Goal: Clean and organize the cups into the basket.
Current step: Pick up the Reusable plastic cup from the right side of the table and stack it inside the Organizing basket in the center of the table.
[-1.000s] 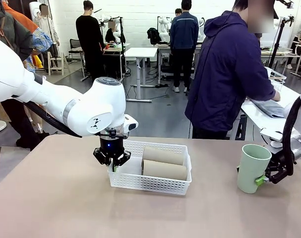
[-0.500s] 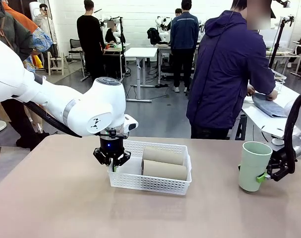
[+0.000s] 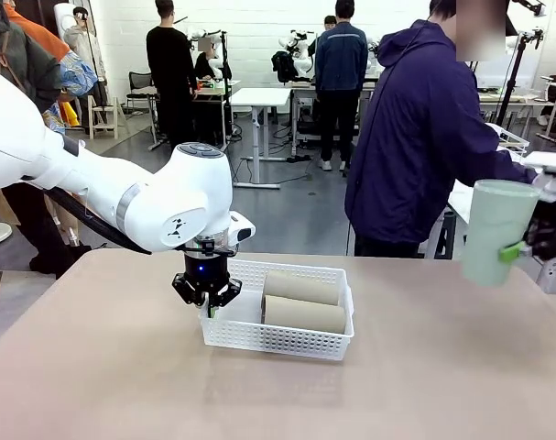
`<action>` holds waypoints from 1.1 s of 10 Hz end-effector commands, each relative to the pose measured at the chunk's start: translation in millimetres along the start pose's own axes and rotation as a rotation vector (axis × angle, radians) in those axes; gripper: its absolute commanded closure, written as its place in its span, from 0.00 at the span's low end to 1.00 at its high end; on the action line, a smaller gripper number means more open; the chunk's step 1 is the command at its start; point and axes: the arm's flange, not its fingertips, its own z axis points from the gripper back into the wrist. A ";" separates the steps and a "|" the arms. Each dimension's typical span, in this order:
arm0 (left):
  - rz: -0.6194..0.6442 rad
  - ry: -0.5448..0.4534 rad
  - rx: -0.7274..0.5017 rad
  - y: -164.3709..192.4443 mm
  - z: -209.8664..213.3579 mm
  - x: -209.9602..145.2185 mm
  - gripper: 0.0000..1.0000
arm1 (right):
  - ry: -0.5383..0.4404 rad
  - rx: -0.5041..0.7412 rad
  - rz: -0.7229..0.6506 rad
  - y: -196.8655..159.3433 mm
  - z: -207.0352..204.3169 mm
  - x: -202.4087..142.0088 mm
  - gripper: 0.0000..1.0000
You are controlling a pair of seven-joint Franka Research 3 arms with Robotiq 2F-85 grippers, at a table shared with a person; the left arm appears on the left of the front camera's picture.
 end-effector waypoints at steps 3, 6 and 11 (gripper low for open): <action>-0.001 0.003 0.007 -1.8 0.5 -0.1 1.00 | 0.036 -0.075 -0.032 17.4 -12.9 25.9 1.00; -0.001 0.003 0.007 -1.8 0.5 -0.1 1.00 | 0.027 -0.028 -0.005 17.1 -2.0 33.5 1.00; -0.001 0.003 0.007 -1.8 0.5 -0.1 1.00 | 0.034 -0.043 -0.013 19.1 -2.6 31.4 0.17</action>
